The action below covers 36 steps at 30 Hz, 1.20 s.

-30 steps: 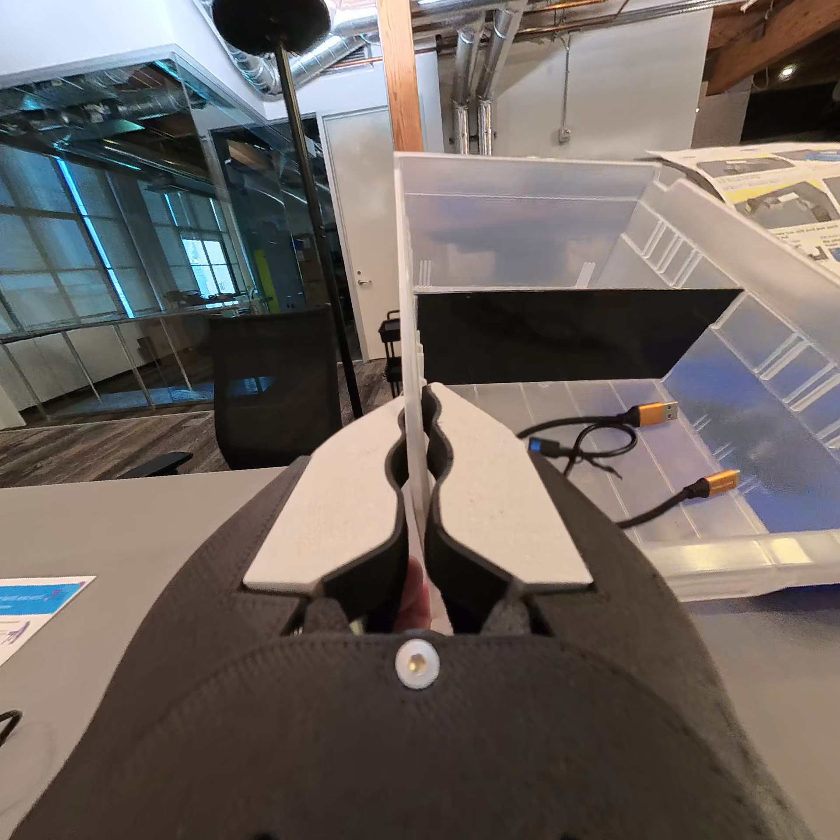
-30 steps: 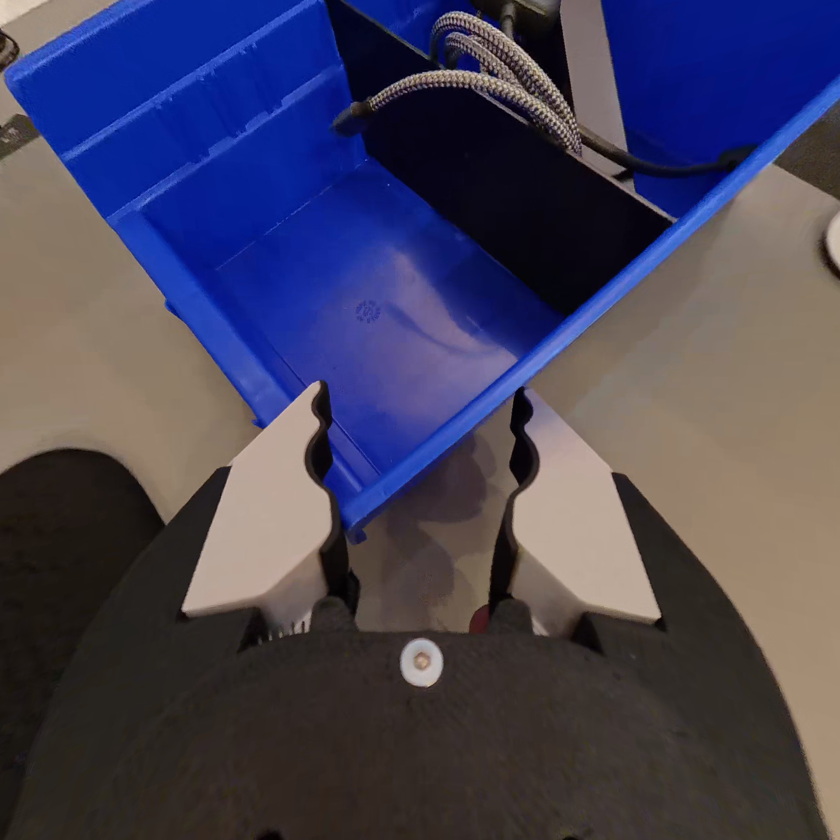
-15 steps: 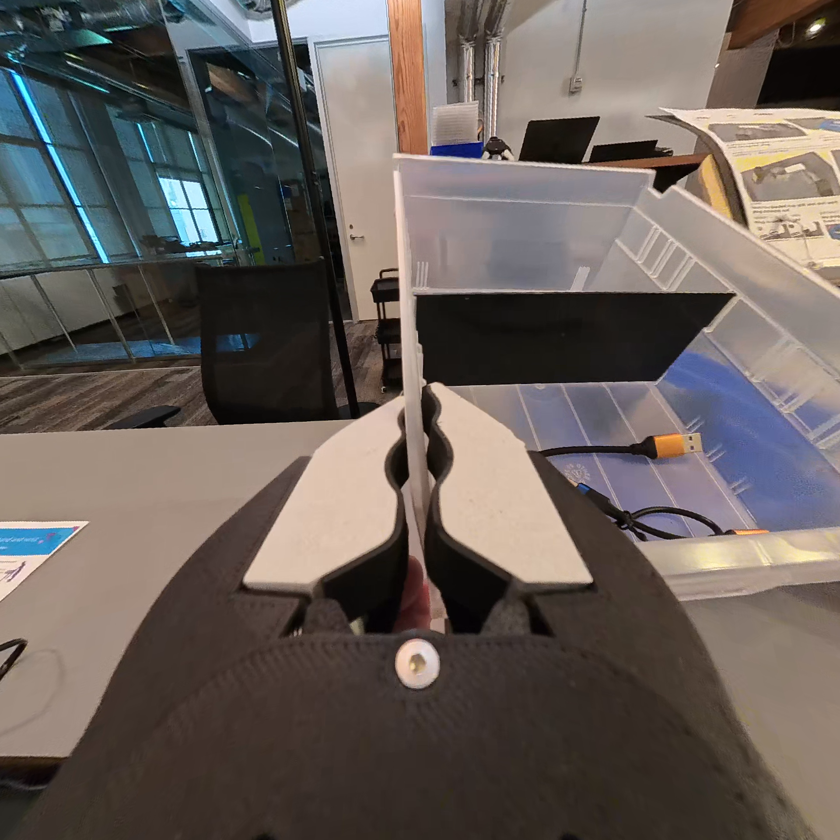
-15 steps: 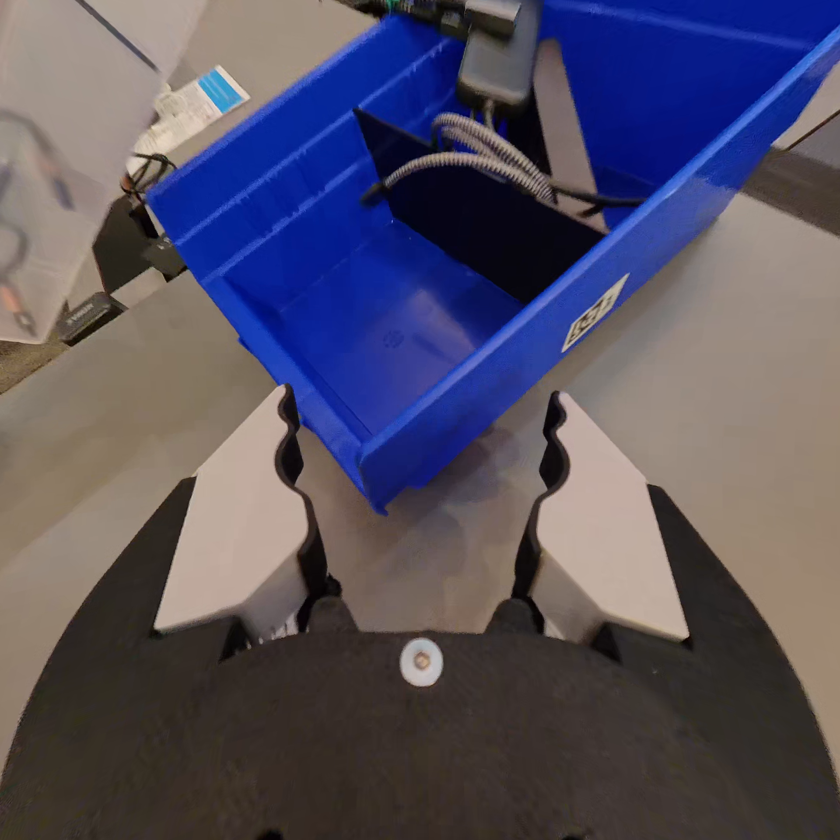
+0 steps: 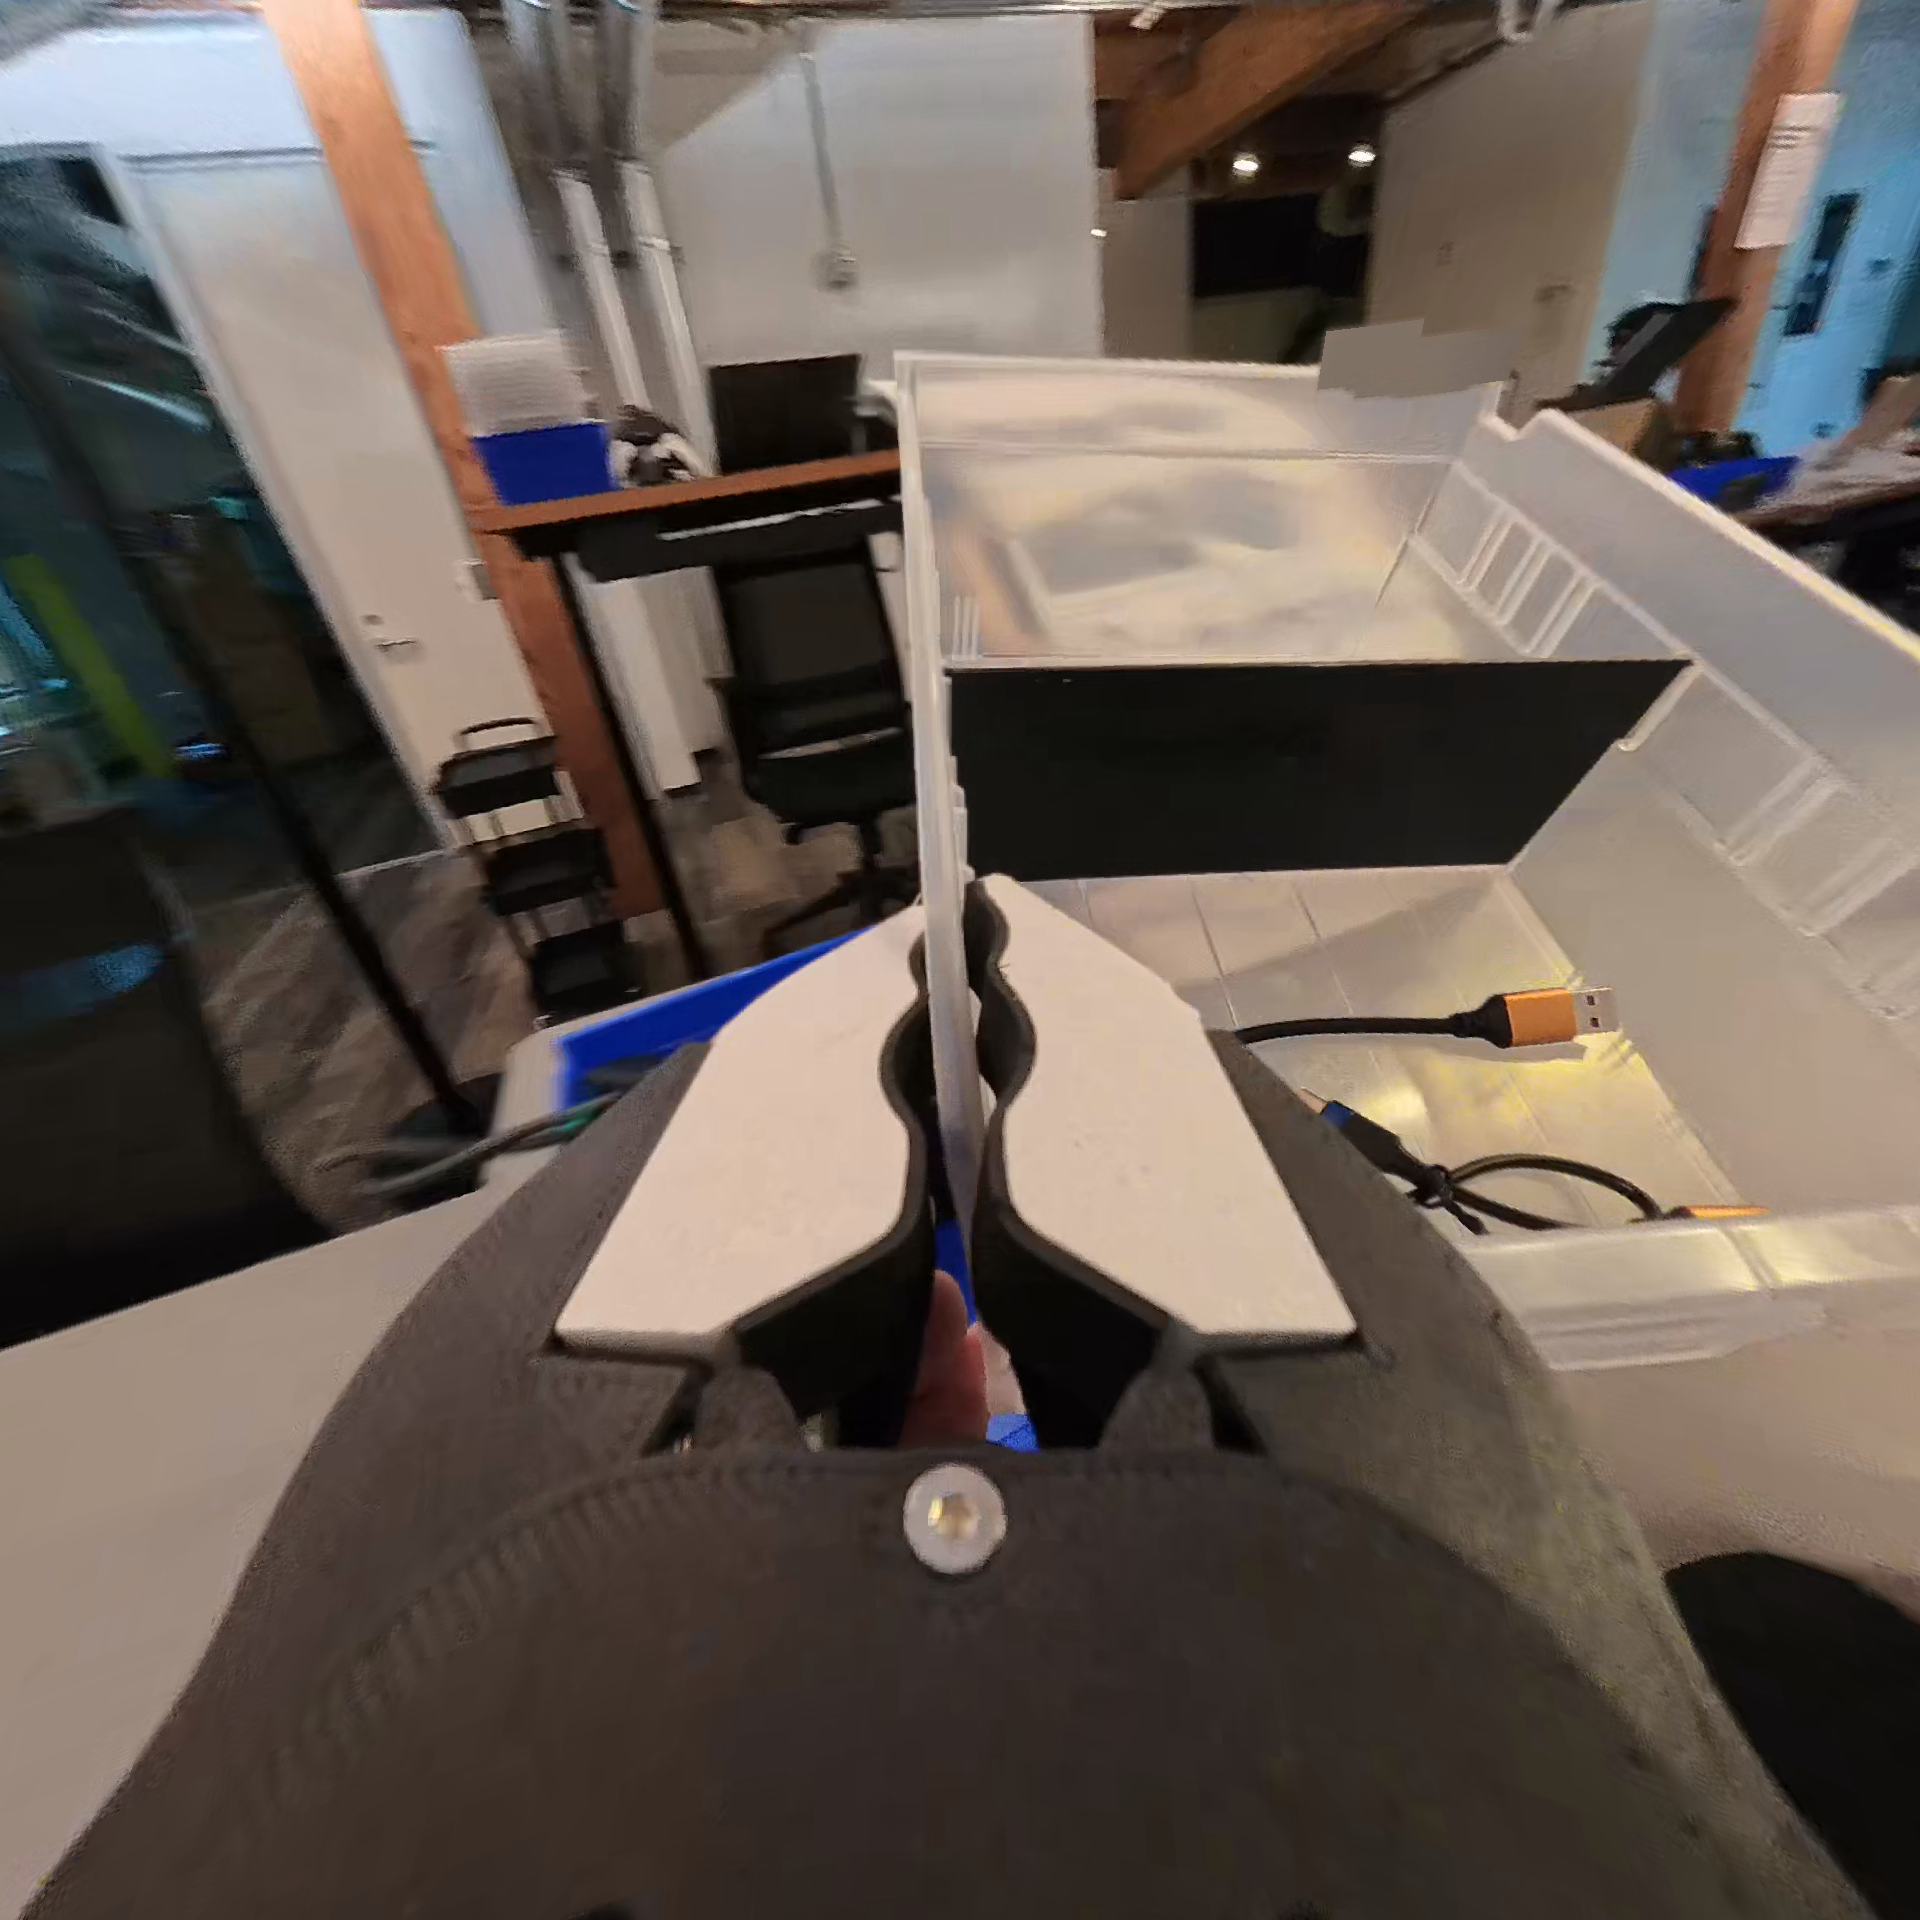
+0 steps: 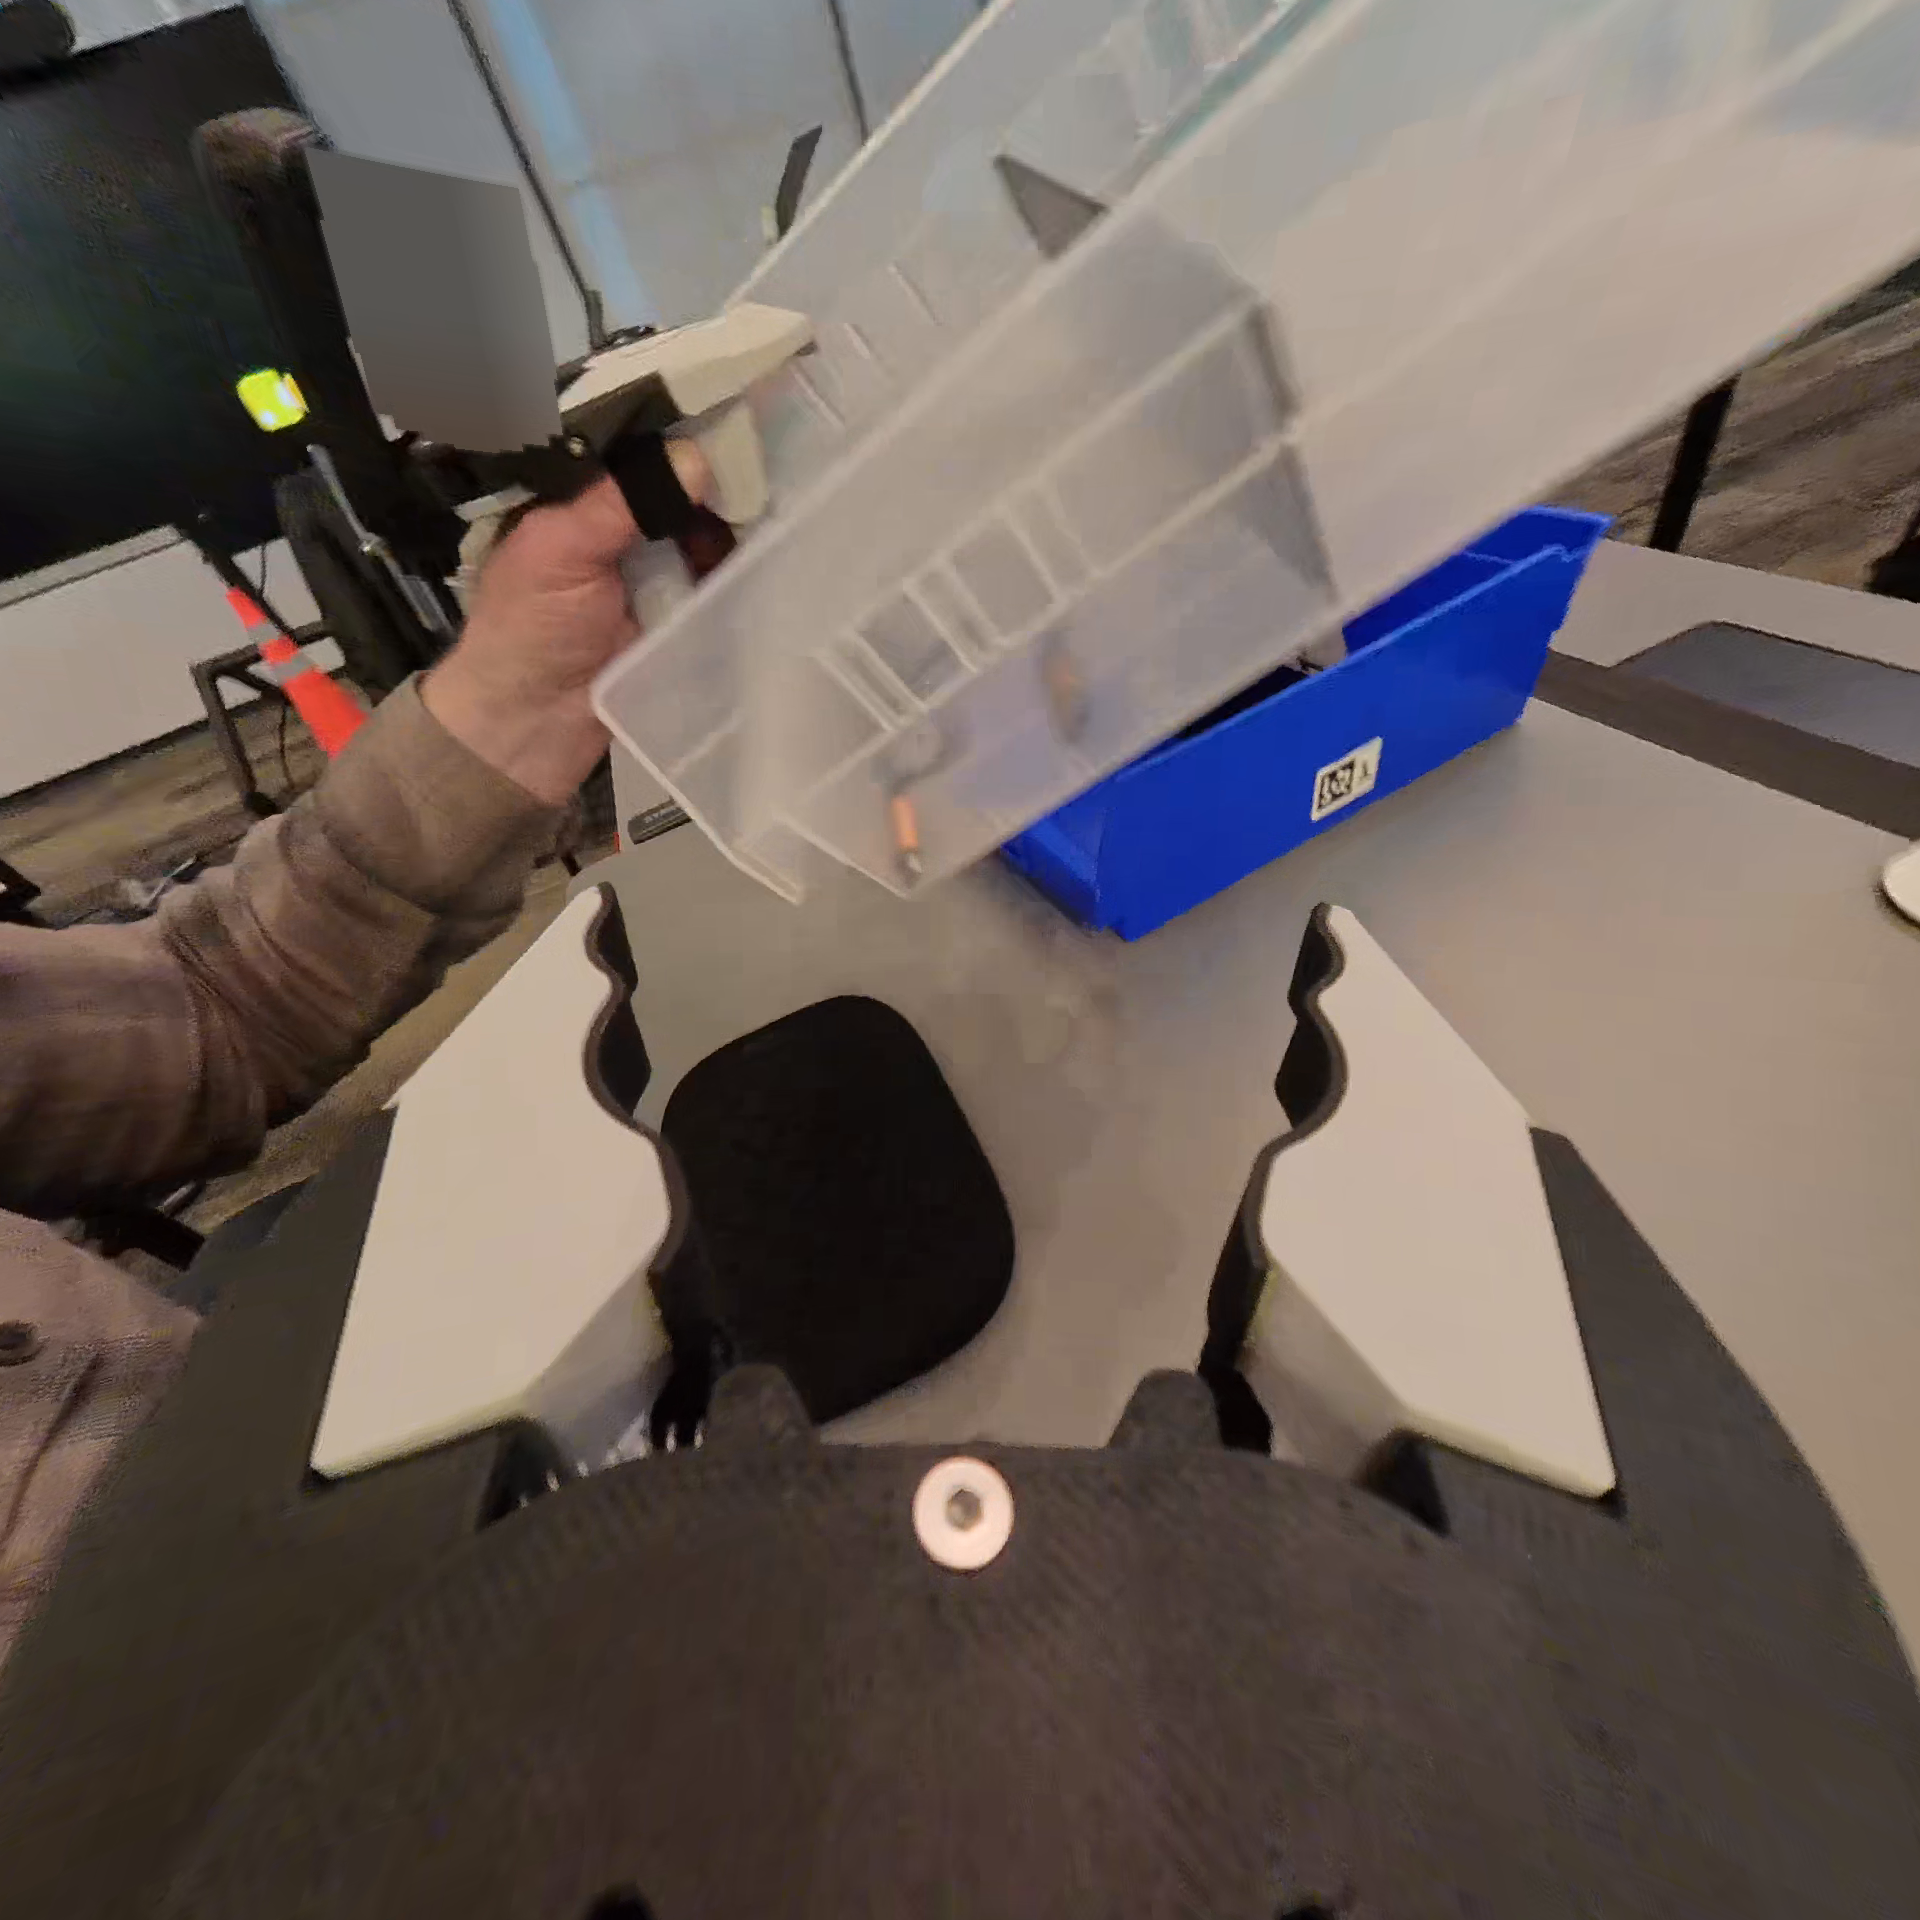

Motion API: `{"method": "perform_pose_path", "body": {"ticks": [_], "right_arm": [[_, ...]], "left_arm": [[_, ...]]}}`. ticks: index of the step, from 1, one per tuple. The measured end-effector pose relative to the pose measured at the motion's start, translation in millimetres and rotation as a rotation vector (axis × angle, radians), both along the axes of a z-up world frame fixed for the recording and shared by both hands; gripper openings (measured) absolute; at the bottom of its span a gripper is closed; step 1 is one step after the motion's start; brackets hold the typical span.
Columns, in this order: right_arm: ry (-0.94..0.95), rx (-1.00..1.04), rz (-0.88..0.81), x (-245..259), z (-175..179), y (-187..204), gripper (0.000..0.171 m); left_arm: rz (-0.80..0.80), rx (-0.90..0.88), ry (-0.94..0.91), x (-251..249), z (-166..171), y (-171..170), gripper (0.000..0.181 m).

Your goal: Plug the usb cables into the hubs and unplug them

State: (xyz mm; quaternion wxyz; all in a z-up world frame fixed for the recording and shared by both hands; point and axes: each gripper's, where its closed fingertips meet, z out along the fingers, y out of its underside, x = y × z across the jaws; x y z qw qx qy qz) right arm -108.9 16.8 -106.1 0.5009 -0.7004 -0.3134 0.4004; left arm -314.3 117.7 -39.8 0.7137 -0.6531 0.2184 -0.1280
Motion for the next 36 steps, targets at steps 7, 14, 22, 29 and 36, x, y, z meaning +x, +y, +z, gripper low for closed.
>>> {"method": "perform_pose_path", "body": {"ticks": [7, 14, 22, 29, 36], "right_arm": [[-0.041, -0.019, -0.280, 94.2, -19.7, -3.8, 0.131], [-0.129, -0.097, -0.571, 257.6, -46.3, 13.9, 0.128], [-0.229, -0.287, -0.702, 405.9, -91.0, 17.1, 0.131], [-0.285, -0.378, -0.726, 476.1, -134.0, 22.1, 0.122], [-0.313, -0.378, -0.777, 529.3, -142.4, 42.3, 0.113]], "left_arm": [[-0.255, -0.085, 0.082, 198.1, -33.6, 23.1, 0.002], [-0.429, -0.128, 0.074, 376.0, -65.7, 33.0, 0.007], [-0.543, -0.333, 0.049, 524.9, -128.1, 22.5, 0.018], [-0.584, -0.359, 0.045, 581.6, -152.1, -0.1, 0.032], [-0.572, -0.394, 0.118, 621.8, -170.8, -21.4, 0.058]]}}
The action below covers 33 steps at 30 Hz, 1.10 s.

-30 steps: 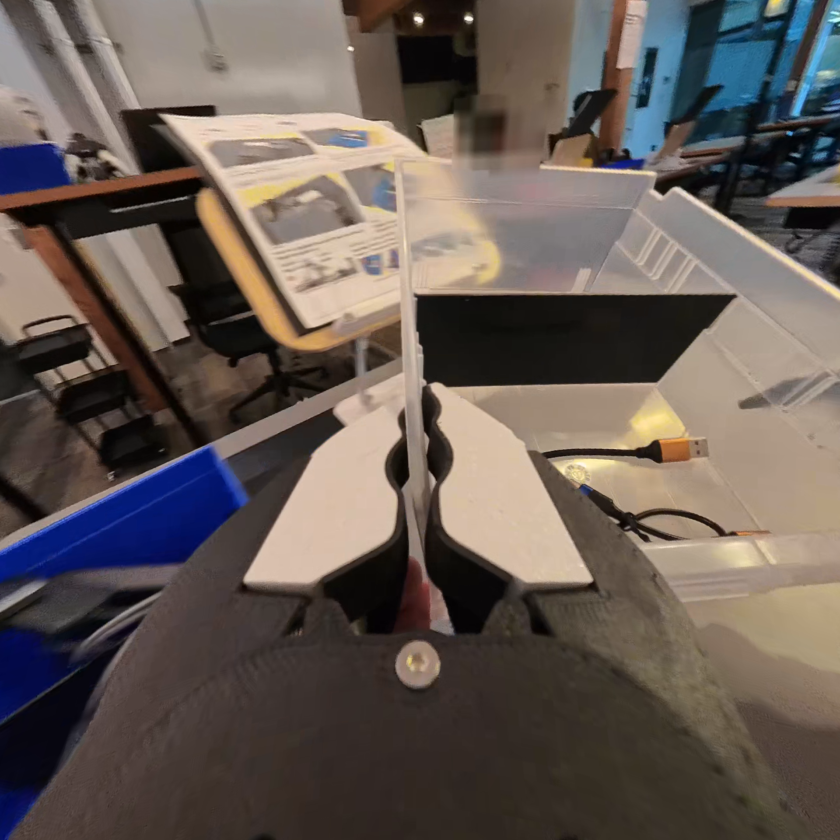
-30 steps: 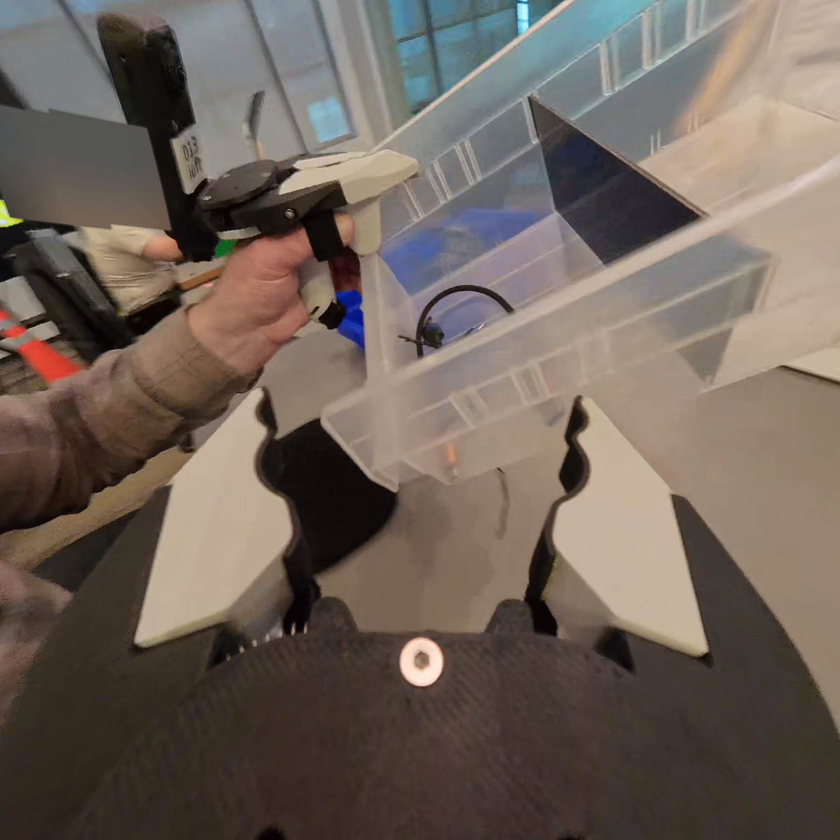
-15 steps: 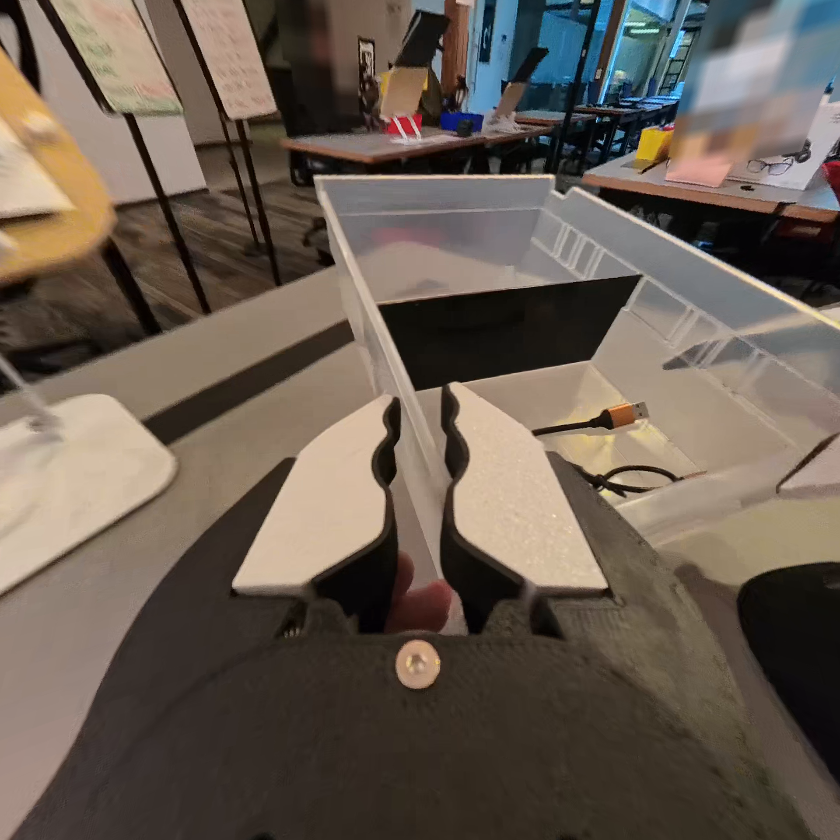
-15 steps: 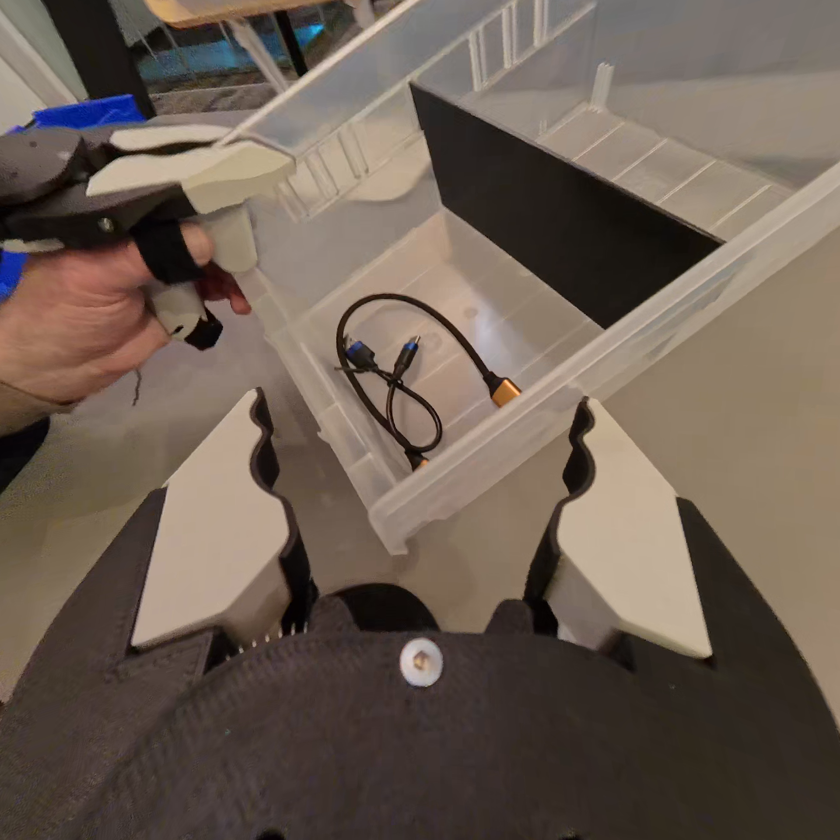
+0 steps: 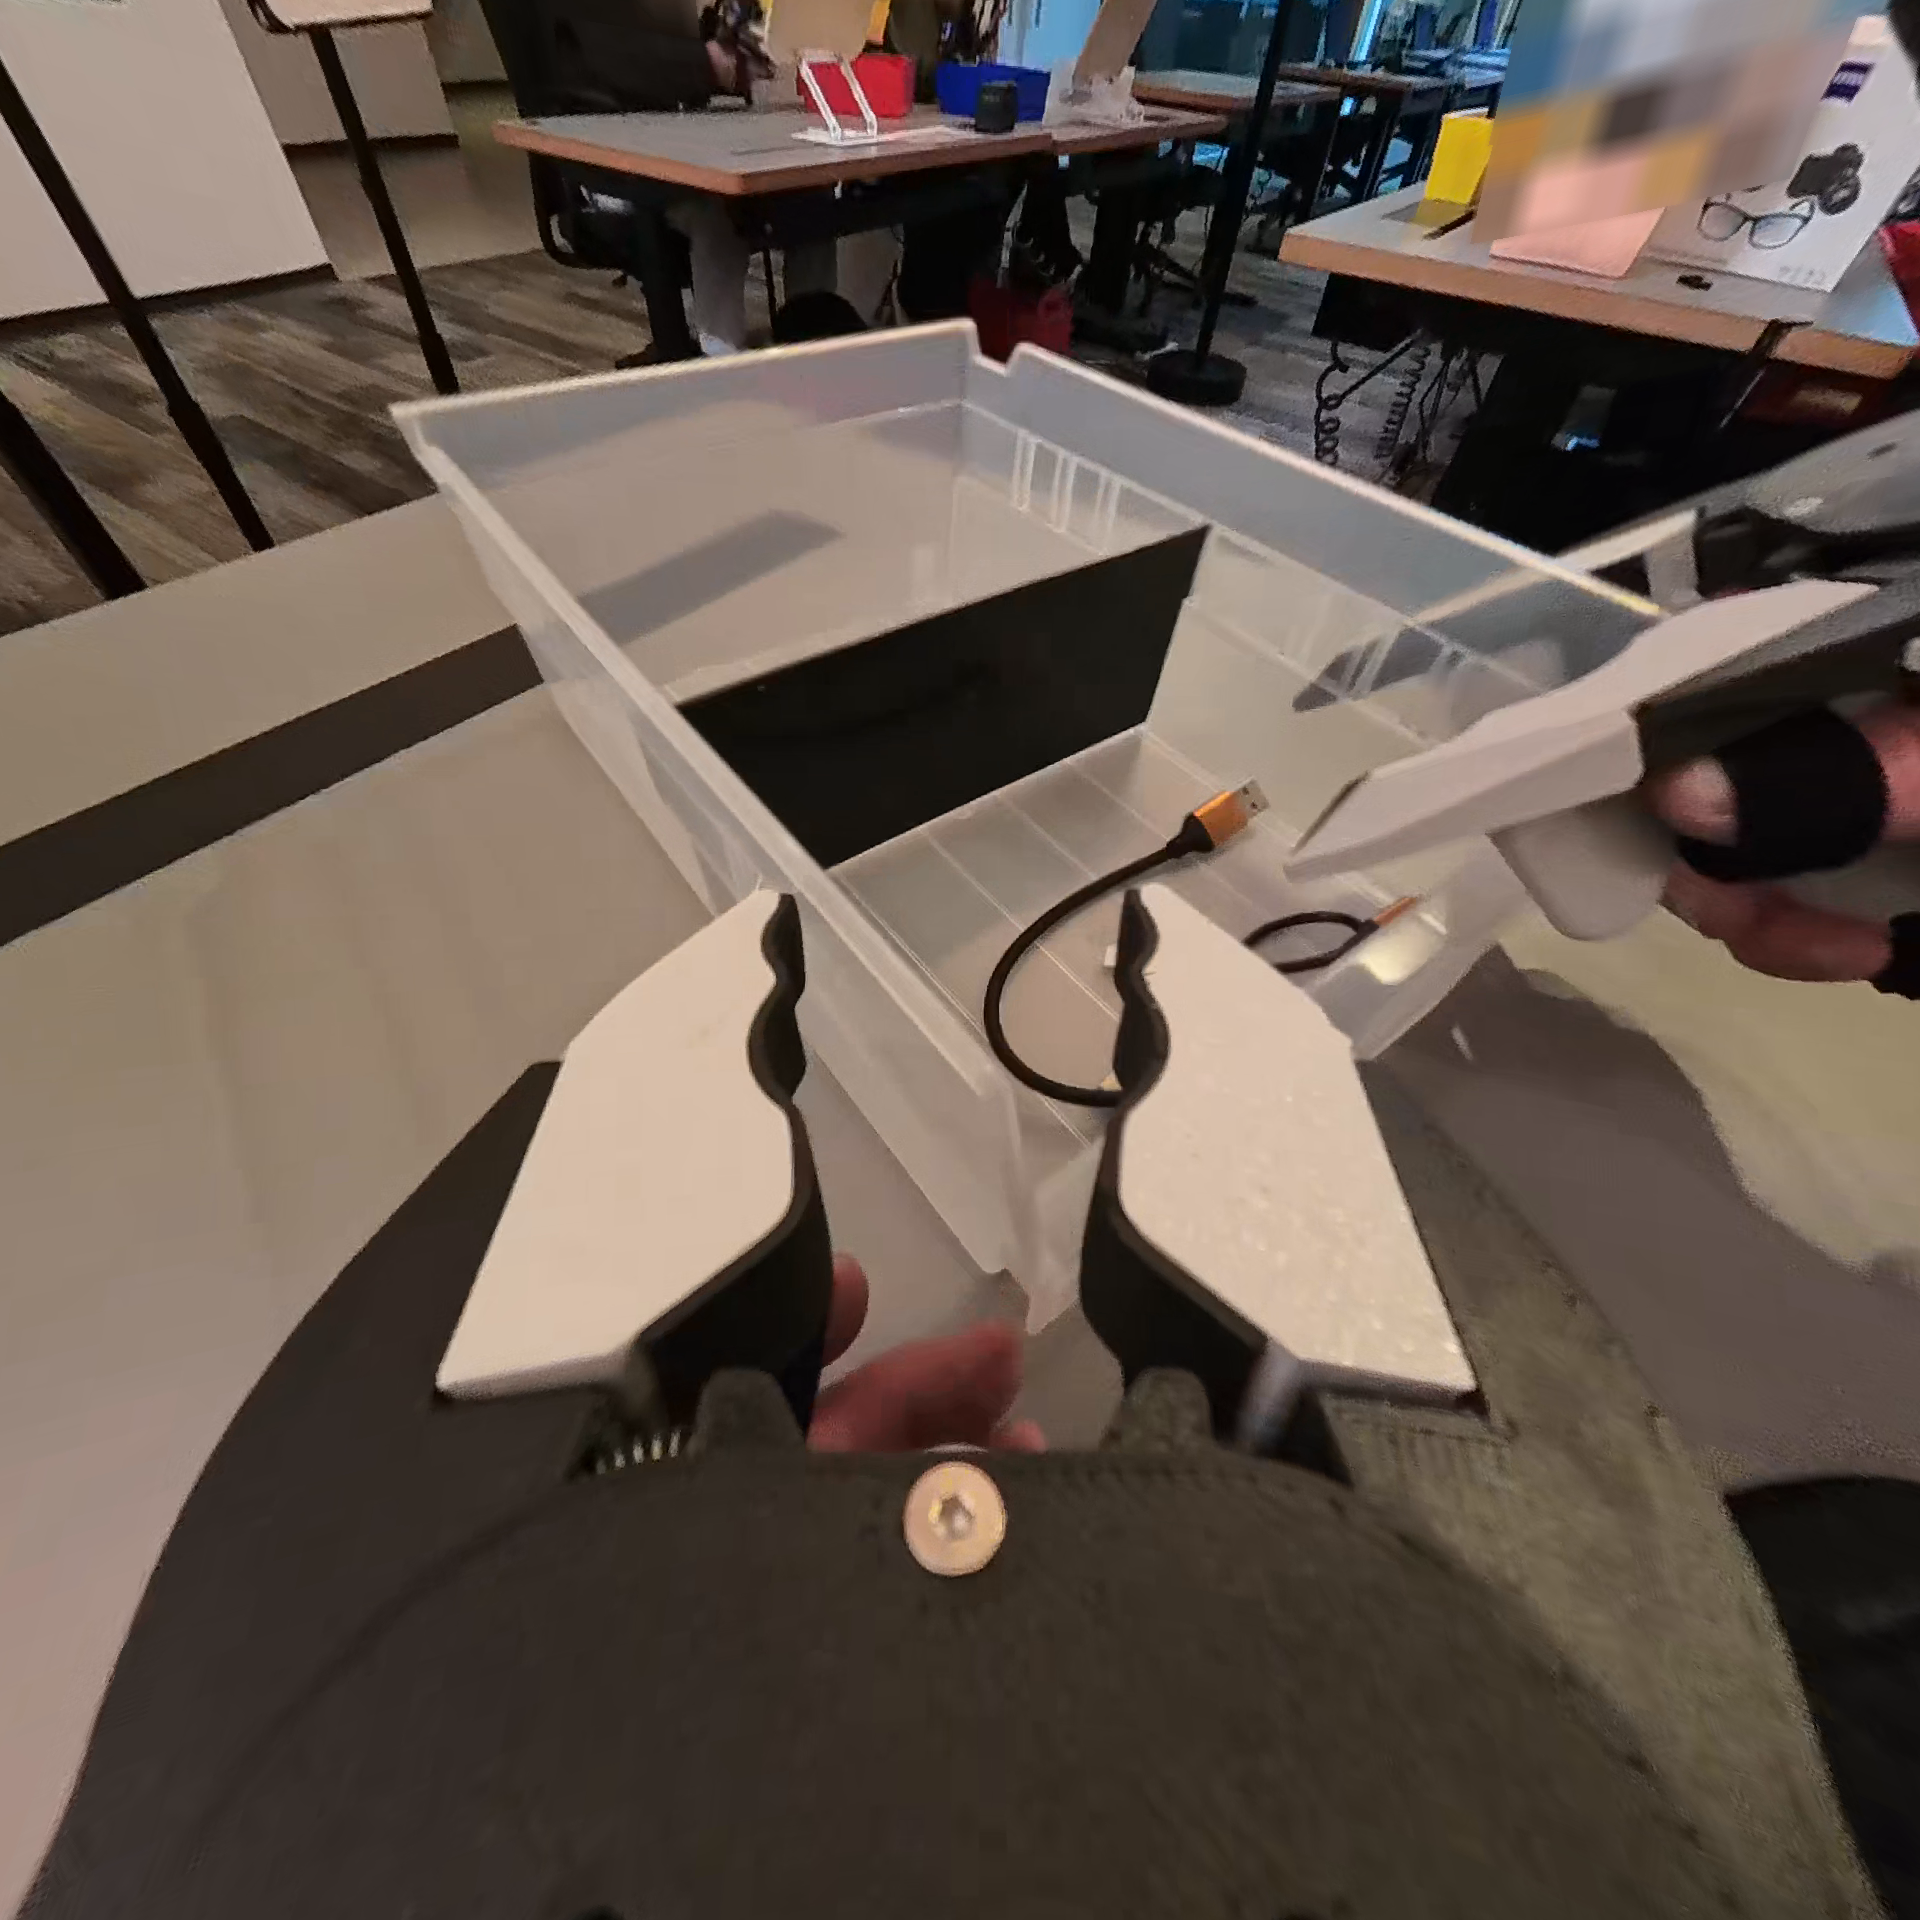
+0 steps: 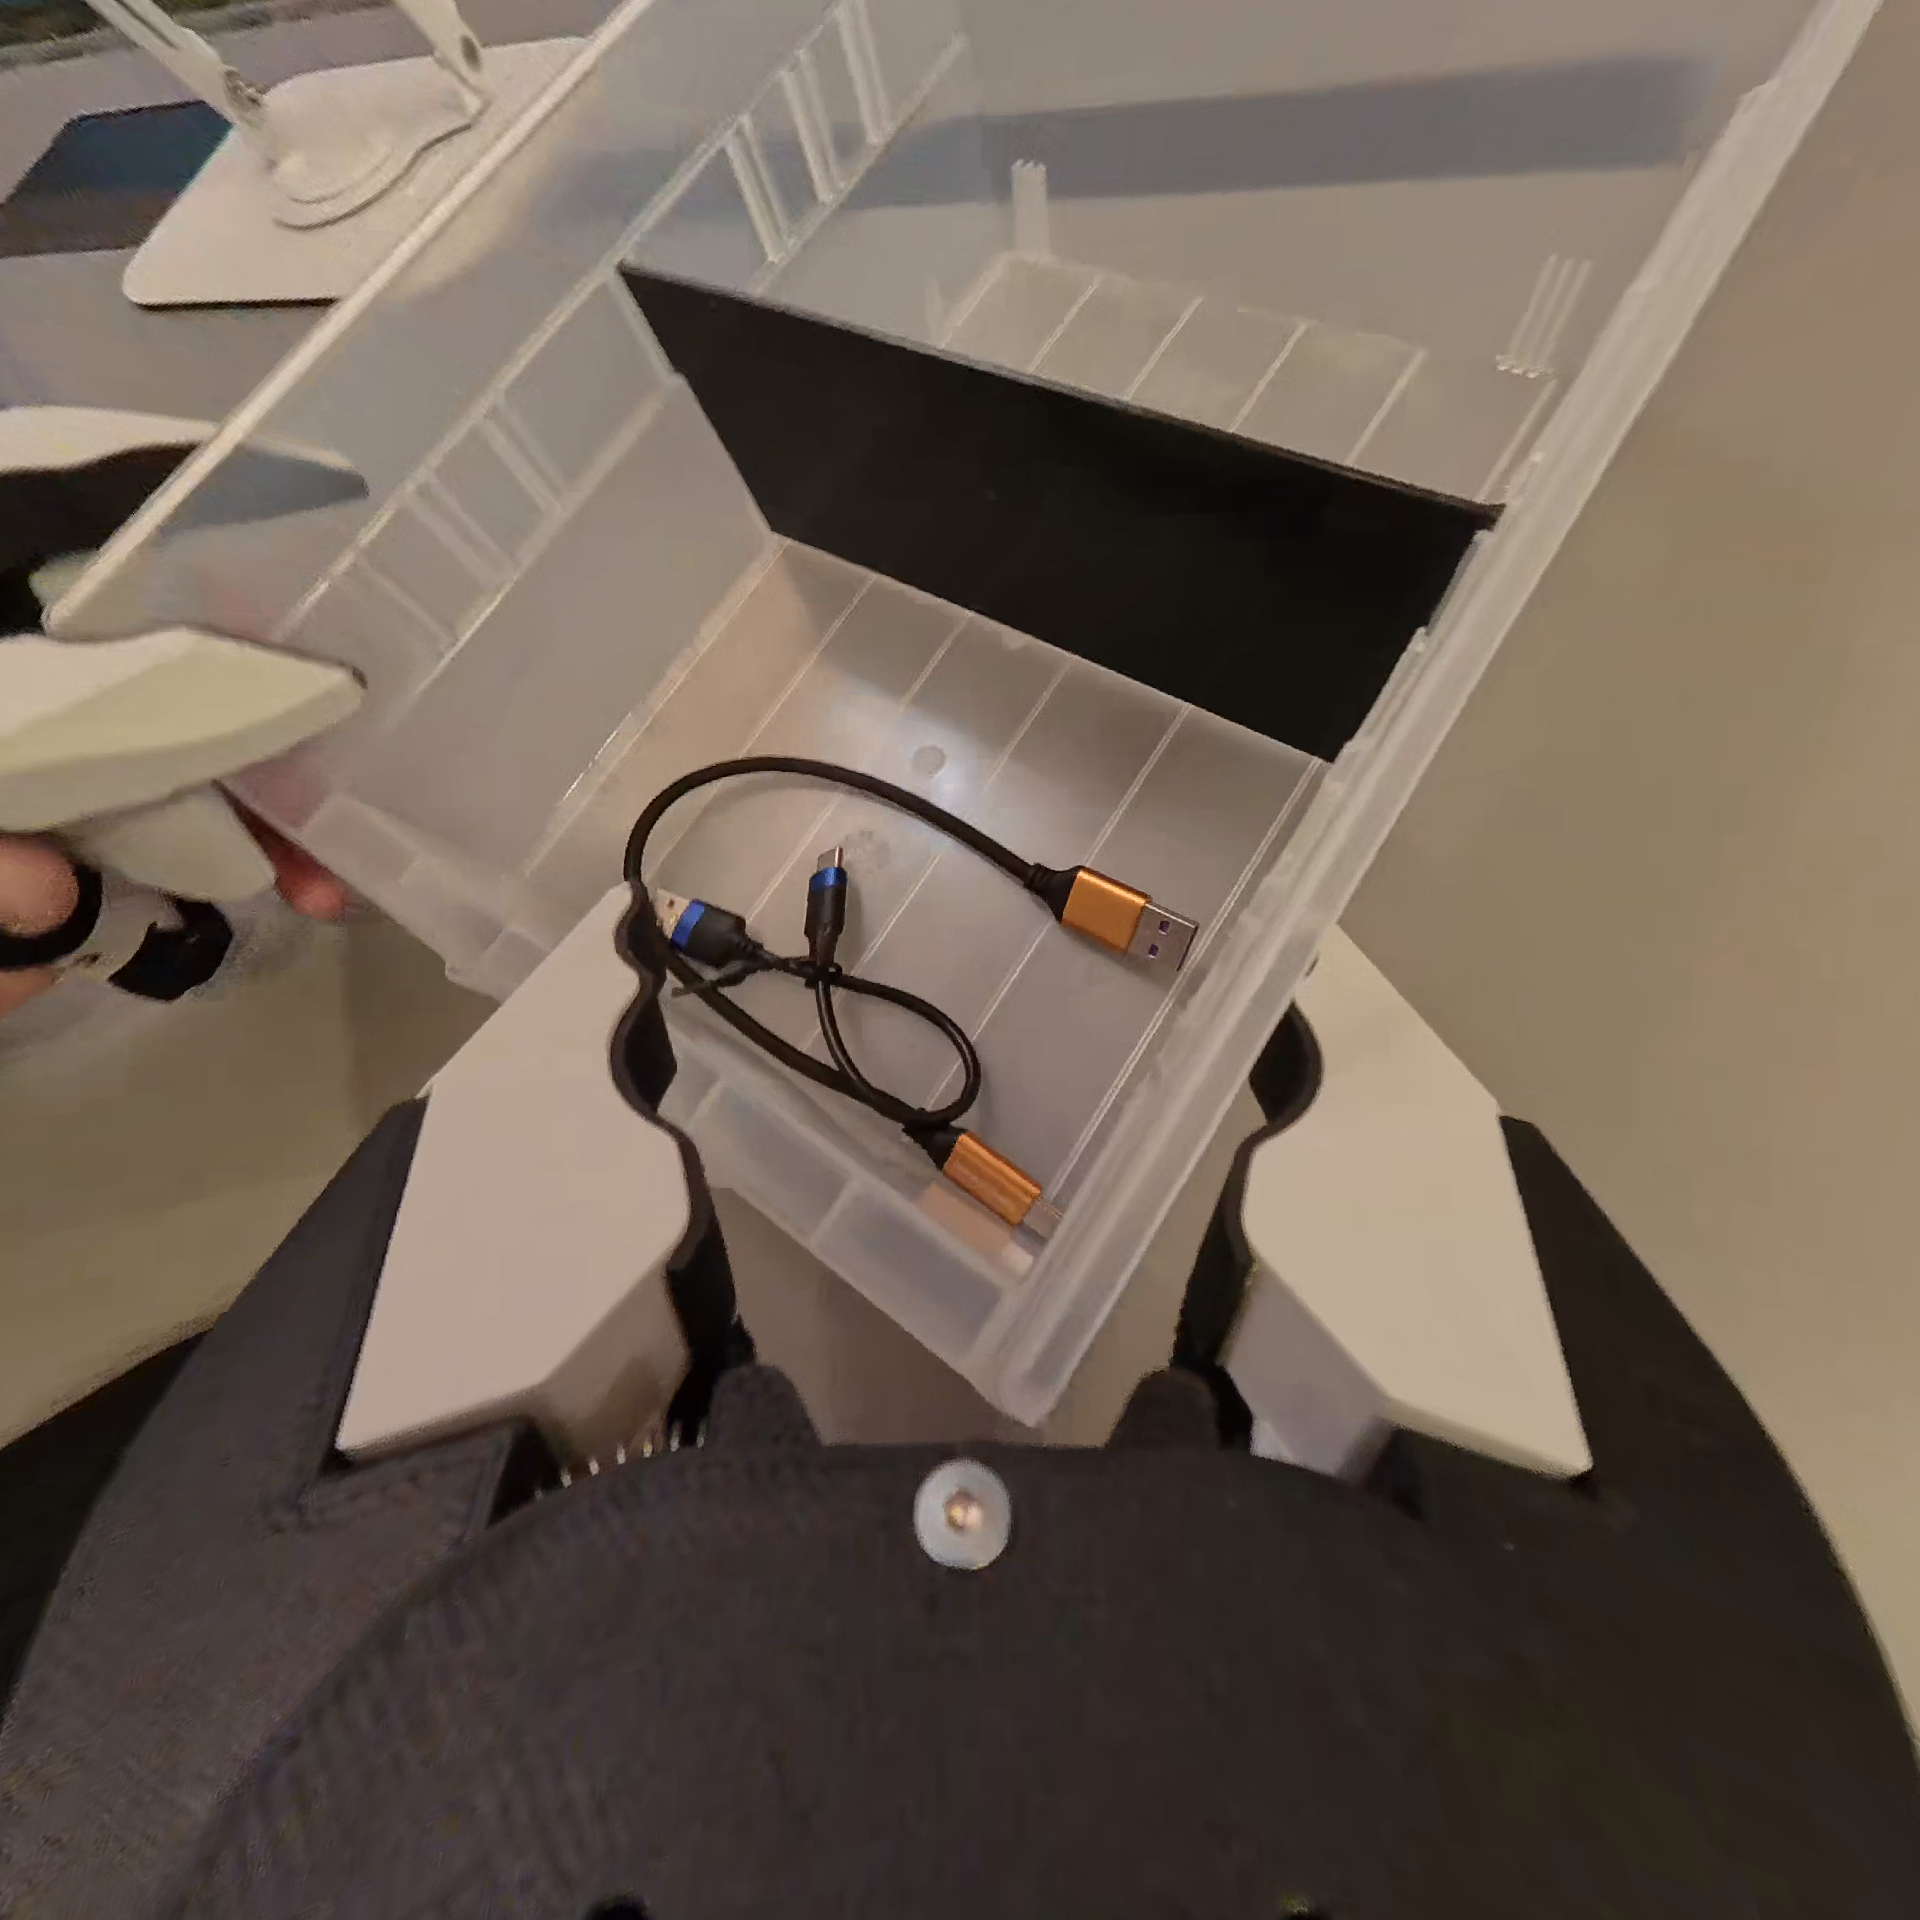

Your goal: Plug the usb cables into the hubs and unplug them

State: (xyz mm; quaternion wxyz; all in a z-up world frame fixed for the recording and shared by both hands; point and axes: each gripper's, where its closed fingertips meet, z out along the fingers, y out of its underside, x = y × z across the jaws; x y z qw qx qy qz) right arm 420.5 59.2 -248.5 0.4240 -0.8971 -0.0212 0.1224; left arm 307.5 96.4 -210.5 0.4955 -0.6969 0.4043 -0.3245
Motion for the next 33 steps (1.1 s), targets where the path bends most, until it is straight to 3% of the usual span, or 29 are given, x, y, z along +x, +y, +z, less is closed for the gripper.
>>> {"method": "perform_pose_path", "body": {"ticks": [8, 20, 24, 27, 30, 33], "right_arm": [[-0.062, -0.025, -0.045, 46.9, -3.7, 18.8, 0.090], [-0.050, -0.069, -0.052, 113.2, -5.8, 45.2, 0.078], [-0.061, -0.068, -0.059, 131.8, -6.7, 50.2, 0.069], [-0.073, -0.077, -0.049, 131.9, -6.5, 48.4, 0.073], [-0.123, -0.033, -0.085, 137.8, 3.5, 46.3, 0.088], [-0.197, 0.070, -0.178, 152.2, 33.5, 39.7, 0.099]], "left_arm": [[0.004, -0.042, -0.035, 31.8, 2.0, -12.5, 0.075], [-0.027, -0.251, -0.177, 87.9, 14.8, -36.3, 0.101], [-0.047, -0.285, -0.204, 97.7, 17.1, -43.4, 0.097], [-0.068, -0.265, -0.215, 94.3, 16.7, -43.1, 0.093], [-0.079, -0.225, -0.238, 79.9, 31.0, -41.1, 0.095], [-0.114, -0.153, -0.246, 47.4, 58.0, -43.8, 0.094]]}}
